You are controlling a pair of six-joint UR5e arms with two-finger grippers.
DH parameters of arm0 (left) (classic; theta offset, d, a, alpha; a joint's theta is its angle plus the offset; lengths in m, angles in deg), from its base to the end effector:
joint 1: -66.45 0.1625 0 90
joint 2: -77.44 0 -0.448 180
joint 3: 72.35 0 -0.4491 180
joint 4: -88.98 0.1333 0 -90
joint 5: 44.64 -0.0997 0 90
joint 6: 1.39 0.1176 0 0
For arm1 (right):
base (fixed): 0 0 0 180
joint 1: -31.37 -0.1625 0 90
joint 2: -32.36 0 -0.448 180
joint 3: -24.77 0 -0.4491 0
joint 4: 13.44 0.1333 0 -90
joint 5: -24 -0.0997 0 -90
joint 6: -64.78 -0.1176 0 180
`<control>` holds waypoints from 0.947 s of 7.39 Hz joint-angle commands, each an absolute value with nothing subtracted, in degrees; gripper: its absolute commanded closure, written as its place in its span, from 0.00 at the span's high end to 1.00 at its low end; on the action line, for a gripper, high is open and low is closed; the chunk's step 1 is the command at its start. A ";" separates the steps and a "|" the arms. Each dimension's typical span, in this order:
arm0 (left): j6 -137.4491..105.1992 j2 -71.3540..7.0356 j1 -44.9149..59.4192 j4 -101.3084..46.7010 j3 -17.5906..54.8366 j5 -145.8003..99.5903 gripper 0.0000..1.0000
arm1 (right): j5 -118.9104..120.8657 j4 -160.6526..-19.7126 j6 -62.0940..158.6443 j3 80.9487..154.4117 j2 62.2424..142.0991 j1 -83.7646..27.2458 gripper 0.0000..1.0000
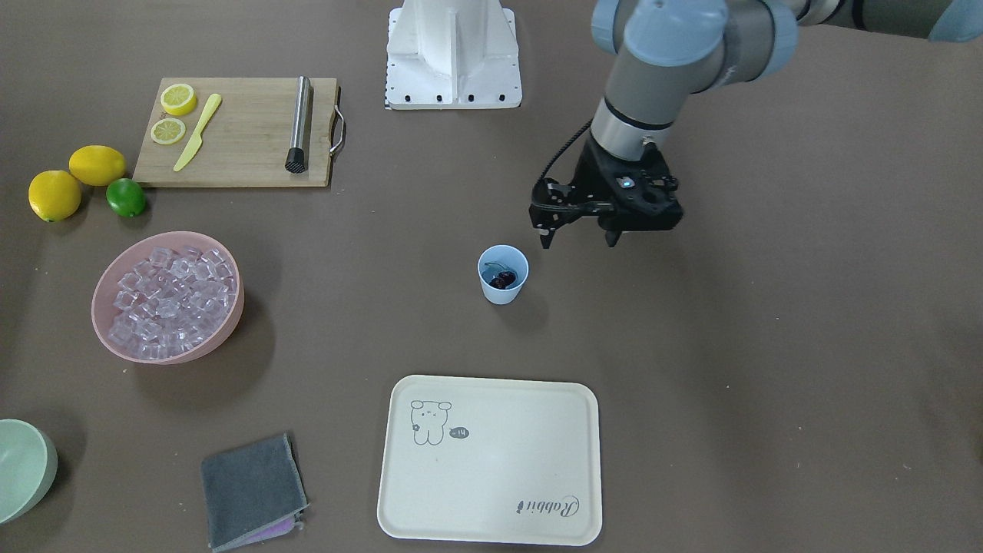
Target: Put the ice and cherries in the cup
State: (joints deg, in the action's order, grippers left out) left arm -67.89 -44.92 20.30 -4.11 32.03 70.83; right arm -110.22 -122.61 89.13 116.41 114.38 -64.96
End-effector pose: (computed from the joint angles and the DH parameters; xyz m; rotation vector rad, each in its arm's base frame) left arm 0.4204 -0.5571 0.2062 0.1467 0.9391 -0.1719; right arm 0.1159 -0.5801 0.6308 0.0511 -0.7862 -0.2338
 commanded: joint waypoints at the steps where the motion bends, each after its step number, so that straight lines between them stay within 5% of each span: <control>1: -49.93 -34.33 6.84 -3.93 32.08 80.82 0.98 | -110.12 -122.60 89.12 116.44 114.01 -64.96 1.00; 4: -15.65 -34.17 -14.97 -4.10 10.09 92.37 0.98 | -109.42 -122.60 89.21 117.58 114.19 -64.96 1.00; 7: -2.57 -24.73 -23.00 -8.21 6.76 92.65 0.98 | -109.15 -122.60 89.21 118.20 115.24 -65.22 1.00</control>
State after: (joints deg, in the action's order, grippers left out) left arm -7.28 -28.89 -19.56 -5.90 7.80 92.39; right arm -109.23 -122.59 89.21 118.09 114.86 -65.12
